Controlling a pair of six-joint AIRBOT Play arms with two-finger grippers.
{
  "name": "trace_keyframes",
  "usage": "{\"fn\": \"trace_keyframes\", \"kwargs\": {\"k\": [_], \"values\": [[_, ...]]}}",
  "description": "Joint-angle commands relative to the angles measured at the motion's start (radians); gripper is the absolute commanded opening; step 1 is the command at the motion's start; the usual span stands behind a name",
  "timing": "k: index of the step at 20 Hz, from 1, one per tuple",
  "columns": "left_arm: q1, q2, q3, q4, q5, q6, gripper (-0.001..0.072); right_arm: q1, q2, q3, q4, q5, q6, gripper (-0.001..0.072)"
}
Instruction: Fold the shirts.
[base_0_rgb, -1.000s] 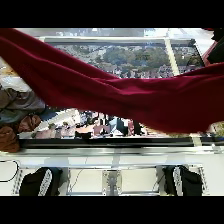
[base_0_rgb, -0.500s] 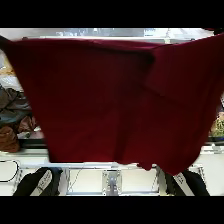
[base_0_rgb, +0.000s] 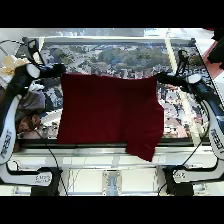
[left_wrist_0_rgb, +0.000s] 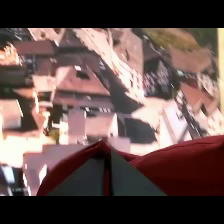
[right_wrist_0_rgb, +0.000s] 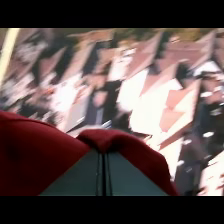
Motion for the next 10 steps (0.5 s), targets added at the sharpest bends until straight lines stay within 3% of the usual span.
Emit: {"fn": "trace_keyframes", "kwargs": {"k": [1,4,10], "values": [[-0.021,-0.087,0.002,0.217,0.241,-0.241,0.0009,0.024,-0.082,-0.010,-0.011,-0.305,-0.005,0.0018],[-0.018,-0.097,0.002,0.253,0.218,-0.272,0.0009,0.019,-0.082,-0.010,-0.026,-0.330,-0.005,0.0018],[-0.017,-0.097,0.002,0.402,-0.004,-0.269,0.0009,0.019,0.005,-0.010,-0.177,-0.088,0.001,0.0018]]}}
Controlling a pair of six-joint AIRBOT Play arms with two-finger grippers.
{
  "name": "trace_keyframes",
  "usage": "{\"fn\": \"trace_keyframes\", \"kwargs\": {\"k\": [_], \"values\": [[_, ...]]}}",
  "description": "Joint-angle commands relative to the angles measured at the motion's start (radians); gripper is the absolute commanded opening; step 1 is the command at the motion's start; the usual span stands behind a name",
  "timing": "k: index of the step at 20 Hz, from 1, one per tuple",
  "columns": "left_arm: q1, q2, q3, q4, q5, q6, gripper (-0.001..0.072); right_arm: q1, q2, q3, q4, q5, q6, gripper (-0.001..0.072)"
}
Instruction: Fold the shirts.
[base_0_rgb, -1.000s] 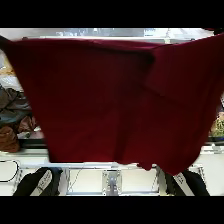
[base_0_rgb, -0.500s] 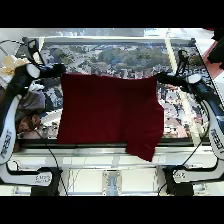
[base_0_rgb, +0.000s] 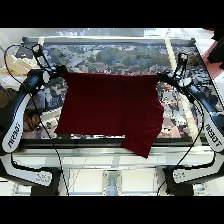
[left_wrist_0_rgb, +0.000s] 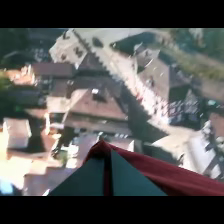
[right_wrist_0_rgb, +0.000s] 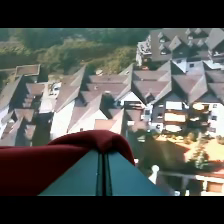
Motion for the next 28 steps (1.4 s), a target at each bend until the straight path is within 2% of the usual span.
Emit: {"fn": "trace_keyframes", "kwargs": {"k": [1,3,5,8,11,17,23,24,25,26,27,28], "values": [[0.000,-0.003,0.001,0.096,-0.105,-0.018,0.0010,0.001,0.082,0.000,-0.148,0.156,0.016,0.0018],[-0.002,-0.003,0.001,0.085,-0.111,-0.018,0.0010,0.001,0.146,-0.001,-0.211,0.272,0.064,0.0018],[-0.003,-0.003,0.001,0.060,-0.135,-0.018,0.0010,0.002,0.171,-0.001,-0.267,0.455,0.104,0.0018],[-0.003,-0.003,-0.002,0.056,-0.266,-0.013,0.0009,0.002,0.171,-0.074,-0.335,0.589,0.175,0.0018],[-0.002,-0.004,-0.031,0.058,-0.323,0.048,0.0009,0.018,0.171,-0.193,-0.330,0.577,0.189,0.0019],[-0.002,-0.008,-0.134,0.031,-0.344,0.062,0.0010,0.068,0.168,-0.341,-0.330,0.415,0.221,0.0019],[-0.002,-0.008,-0.150,0.027,-0.344,0.061,0.0013,0.068,0.159,-0.342,-0.339,0.387,0.274,0.0024],[-0.002,-0.008,-0.149,0.027,-0.345,0.061,0.0134,0.066,0.160,-0.342,-0.337,0.394,0.274,0.0030],[-0.002,-0.008,-0.145,0.027,-0.347,0.061,0.0495,0.064,0.167,-0.342,-0.339,0.402,0.274,0.0076],[-0.001,-0.006,-0.132,0.027,-0.364,0.059,0.0720,0.058,0.185,-0.338,-0.334,0.422,0.282,0.0144],[-0.001,0.000,-0.112,0.030,-0.386,0.062,0.0695,0.047,0.216,-0.323,-0.348,0.456,0.299,0.0183],[-0.001,0.018,-0.092,0.034,-0.400,0.072,0.0695,0.031,0.256,-0.302,-0.367,0.497,0.306,0.0184]]}}
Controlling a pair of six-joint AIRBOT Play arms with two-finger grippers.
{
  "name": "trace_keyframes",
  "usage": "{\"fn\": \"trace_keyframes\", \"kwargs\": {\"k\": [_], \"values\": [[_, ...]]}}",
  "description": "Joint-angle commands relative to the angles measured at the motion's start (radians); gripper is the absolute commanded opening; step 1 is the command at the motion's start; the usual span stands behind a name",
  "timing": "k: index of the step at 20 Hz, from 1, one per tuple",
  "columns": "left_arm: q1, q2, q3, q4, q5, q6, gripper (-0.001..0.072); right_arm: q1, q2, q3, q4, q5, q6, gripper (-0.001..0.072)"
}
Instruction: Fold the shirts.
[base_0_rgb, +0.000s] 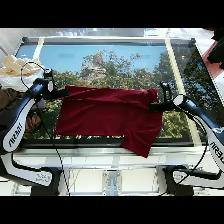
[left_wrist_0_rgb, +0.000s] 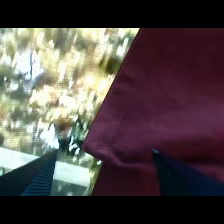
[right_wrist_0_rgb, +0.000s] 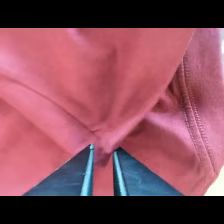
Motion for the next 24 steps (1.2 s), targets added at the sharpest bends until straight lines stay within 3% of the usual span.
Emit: {"fn": "trace_keyframes", "kwargs": {"k": [1,3,5,6,7,8,9,10,13,18,24], "values": [[0.001,0.052,0.048,0.007,-0.038,0.034,0.0695,-0.041,0.105,0.051,-0.059,0.111,0.049,0.0184],[0.001,0.162,0.057,0.007,-0.038,0.063,0.0695,-0.104,0.228,0.105,-0.129,0.212,0.096,0.0234],[0.001,0.285,0.055,0.008,-0.057,0.113,0.0696,-0.187,0.357,0.113,-0.163,0.298,0.129,0.0352],[0.001,0.339,0.040,0.008,-0.069,0.131,0.0696,-0.234,0.406,0.103,-0.167,0.364,0.137,0.0355],[0.001,0.398,0.000,0.008,-0.083,0.134,0.0696,-0.285,0.446,0.074,-0.159,0.447,0.138,0.0359],[0.001,0.457,-0.068,0.008,-0.087,0.133,0.0697,-0.331,0.470,0.031,-0.142,0.528,0.137,0.0439],[0.001,0.513,-0.147,0.004,-0.083,0.118,0.0696,-0.377,0.481,-0.035,-0.087,0.596,0.123,0.0468],[0.001,0.571,-0.228,-0.005,-0.084,0.098,0.0696,-0.415,0.482,-0.106,-0.002,0.638,0.083,0.0468],[0.001,0.737,-0.418,-0.042,-0.102,0.070,0.0696,-0.451,0.482,-0.323,0.207,0.594,0.035,0.0468],[0.001,0.896,-0.486,-0.072,-0.171,0.071,0.0696,-0.450,0.482,-0.536,0.249,0.594,0.036,0.0491],[0.001,0.904,-0.486,-0.106,-0.192,0.071,0.0696,-0.450,0.482,-0.612,0.322,0.549,0.037,0.0489]]}}
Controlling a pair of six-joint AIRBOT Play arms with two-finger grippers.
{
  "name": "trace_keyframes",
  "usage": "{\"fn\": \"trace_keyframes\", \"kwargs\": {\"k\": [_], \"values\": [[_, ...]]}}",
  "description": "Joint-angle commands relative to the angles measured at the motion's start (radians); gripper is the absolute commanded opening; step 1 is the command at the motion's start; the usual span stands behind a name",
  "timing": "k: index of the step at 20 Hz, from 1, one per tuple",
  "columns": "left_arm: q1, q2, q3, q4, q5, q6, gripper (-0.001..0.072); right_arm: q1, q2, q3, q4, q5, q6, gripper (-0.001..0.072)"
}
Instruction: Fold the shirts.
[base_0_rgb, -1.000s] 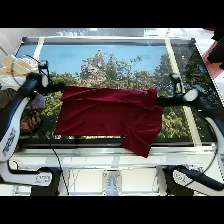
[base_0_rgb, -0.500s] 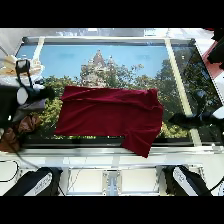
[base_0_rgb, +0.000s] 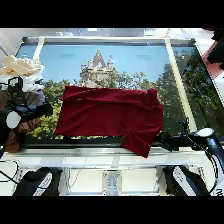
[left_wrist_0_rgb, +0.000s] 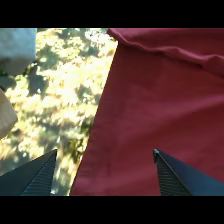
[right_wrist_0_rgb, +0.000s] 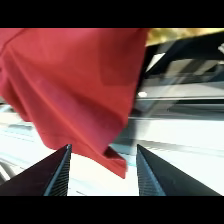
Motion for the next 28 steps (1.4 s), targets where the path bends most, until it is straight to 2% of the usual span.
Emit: {"fn": "trace_keyframes", "kwargs": {"k": [1,5,7,10,12,15,17,21,24,26,27,28], "values": [[0.000,0.014,-0.007,-0.036,-0.023,0.001,0.0696,-0.002,0.001,-0.034,0.044,-0.023,0.003,0.0489],[0.000,0.014,-0.007,-0.048,-0.022,0.001,0.0696,0.007,0.001,-0.034,0.045,-0.042,0.026,0.0483],[0.000,0.014,-0.007,-0.050,-0.022,0.001,0.0697,0.079,0.000,-0.034,0.048,-0.092,0.041,0.0481],[0.000,0.014,-0.007,-0.051,-0.029,0.002,0.0696,0.233,0.001,-0.034,0.019,-0.196,0.158,0.0481],[0.000,0.014,-0.007,-0.050,-0.045,0.008,0.0696,0.274,0.001,-0.034,-0.024,-0.197,0.214,0.0481],[0.000,0.014,-0.007,-0.050,-0.042,0.009,0.0696,0.273,0.001,-0.034,-0.024,-0.172,0.221,0.0477],[0.000,0.014,-0.007,-0.050,-0.038,0.009,0.0696,0.273,0.001,-0.034,-0.008,-0.195,0.221,0.0445],[0.000,0.014,-0.007,-0.049,-0.036,0.032,0.0696,0.273,0.000,-0.034,0.102,-0.251,0.220,0.0445],[0.000,0.014,-0.007,-0.046,-0.036,0.034,0.0696,0.273,0.000,-0.034,0.129,-0.258,0.220,0.0437],[0.000,0.014,-0.007,-0.045,-0.036,0.035,0.0697,0.273,0.000,-0.034,0.137,-0.259,0.218,0.0295],[0.000,0.014,-0.007,-0.045,-0.036,0.035,0.0696,0.273,0.001,-0.034,0.140,-0.257,0.211,0.0254],[0.000,0.014,-0.007,-0.045,-0.037,0.035,0.0696,0.273,0.001,-0.034,0.140,-0.243,0.208,0.0255]]}}
